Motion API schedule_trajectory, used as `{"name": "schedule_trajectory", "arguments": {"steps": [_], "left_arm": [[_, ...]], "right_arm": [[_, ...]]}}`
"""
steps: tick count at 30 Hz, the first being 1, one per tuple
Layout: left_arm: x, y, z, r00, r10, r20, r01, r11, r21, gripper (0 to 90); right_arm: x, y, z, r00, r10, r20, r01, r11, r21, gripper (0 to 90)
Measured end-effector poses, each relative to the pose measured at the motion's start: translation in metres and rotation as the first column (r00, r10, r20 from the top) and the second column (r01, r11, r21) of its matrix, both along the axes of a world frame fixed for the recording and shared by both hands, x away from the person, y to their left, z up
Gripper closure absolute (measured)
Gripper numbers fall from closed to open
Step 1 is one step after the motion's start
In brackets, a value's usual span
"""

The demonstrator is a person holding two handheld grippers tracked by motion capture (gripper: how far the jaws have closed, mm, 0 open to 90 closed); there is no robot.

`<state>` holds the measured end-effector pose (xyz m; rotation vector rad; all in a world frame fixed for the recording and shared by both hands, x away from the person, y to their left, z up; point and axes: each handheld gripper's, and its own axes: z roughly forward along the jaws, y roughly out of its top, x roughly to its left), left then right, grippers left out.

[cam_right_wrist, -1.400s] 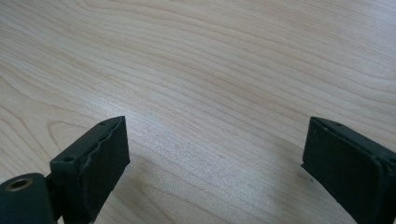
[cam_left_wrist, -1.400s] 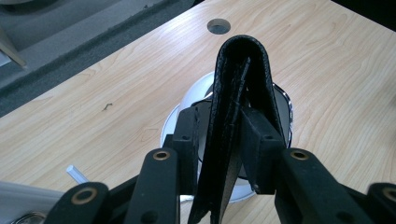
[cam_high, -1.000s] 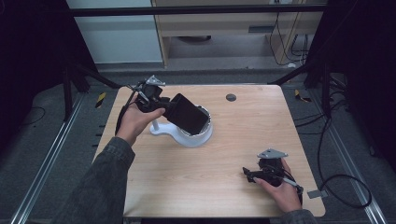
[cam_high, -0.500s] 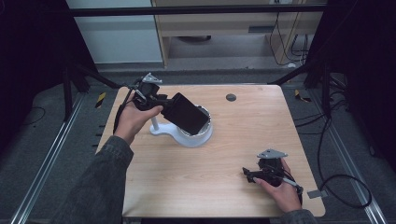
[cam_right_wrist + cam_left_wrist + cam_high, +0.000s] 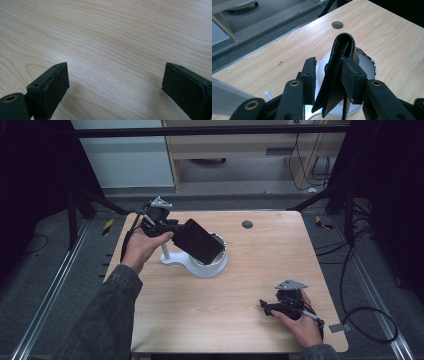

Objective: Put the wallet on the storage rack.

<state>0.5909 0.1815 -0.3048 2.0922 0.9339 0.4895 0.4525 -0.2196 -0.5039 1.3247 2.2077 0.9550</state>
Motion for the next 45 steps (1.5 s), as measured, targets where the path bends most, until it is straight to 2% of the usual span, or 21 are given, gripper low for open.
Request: {"name": "schedule_trajectory", "arguments": {"steps": [10,13,17,19,20,22,23,24,26,30,33,34,35,36,39,45], "left_arm": [[-0.006,0.001,0.006,0.9995,-0.003,0.033,0.004,1.0,-0.004,61.8],[-0.011,-0.001,0.008,0.9989,-0.02,0.042,0.021,0.9998,-0.002,58.5],[-0.023,-0.002,0.008,0.9968,-0.05,0.062,0.05,0.9988,0.002,49.0],[-0.033,-0.003,0.005,0.9954,-0.056,0.077,0.054,0.9982,0.026,40.3],[-0.033,-0.003,0.005,0.9954,-0.056,0.077,0.054,0.9982,0.026,38.6],[-0.042,-0.003,0.001,0.9942,-0.077,0.075,0.075,0.997,0.019,36.8],[-0.05,-0.003,-0.001,0.9933,-0.085,0.078,0.084,0.9963,0.016,32.1],[-0.05,-0.003,-0.001,0.9933,-0.085,0.078,0.084,0.9963,0.016,30.2],[-0.06,-0.004,-0.005,0.9914,-0.1,0.084,0.098,0.9949,0.023,27.6],[-0.08,-0.004,-0.021,0.9898,-0.122,0.073,0.119,0.9919,0.042,18.5],[-0.092,-0.002,-0.038,0.989,-0.138,0.054,0.135,0.989,0.061,15.8],[-0.092,-0.002,-0.038,0.989,-0.138,0.054,0.135,0.989,0.061,15.1],[-0.097,-0.001,-0.05,0.9893,-0.14,0.041,0.137,0.9879,0.073,14.4],[-0.097,-0.001,-0.05,0.9893,-0.14,0.041,0.137,0.9879,0.073,13.9],[-0.103,0.004,-0.075,0.9926,-0.121,0.003,0.121,0.9908,0.061,12.1],[-0.11,0.018,-0.121,0.9945,-0.095,-0.042,0.098,0.9923,0.075,7.7]], "right_arm": [[0.0,0.0,0.0,1.0,0.001,0.0,-0.001,1.0,-0.003,7.3],[0.0,0.0,0.0,1.0,0.001,0.002,-0.001,1.0,-0.005,7.3],[0.0,-0.001,0.001,1.0,-0.006,0.002,0.006,1.0,0.002,7.3],[0.0,-0.001,0.001,1.0,-0.005,0.003,0.005,1.0,0.0,7.3],[0.0,-0.001,0.001,1.0,-0.005,0.003,0.005,1.0,0.0,7.3],[0.0,0.0,0.001,1.0,-0.006,0.003,0.006,1.0,-0.001,7.3],[-0.001,0.0,0.001,1.0,-0.006,0.007,0.006,1.0,-0.003,7.3],[-0.001,0.0,0.001,1.0,-0.006,0.007,0.006,1.0,-0.003,7.3],[-0.001,0.0,0.001,1.0,-0.007,0.007,0.007,1.0,-0.004,7.3],[-0.001,-0.001,0.001,0.9999,-0.011,0.012,0.011,1.0,-0.005,7.2],[0.0,-0.002,0.001,0.9998,-0.018,0.011,0.019,1.0,-0.007,6.5],[0.0,-0.002,0.001,0.9998,-0.018,0.011,0.019,1.0,-0.007,6.5],[0.0,-0.002,0.001,0.9997,-0.02,0.011,0.02,1.0,-0.007,6.2],[0.0,-0.002,0.001,0.9997,-0.02,0.011,0.02,1.0,-0.007,6.2],[0.0,-0.002,0.001,0.9997,-0.022,0.009,0.022,1.0,-0.007,6.0],[0.001,-0.002,-0.001,0.9998,-0.021,0.0,0.021,1.0,-0.009,5.6]]}}
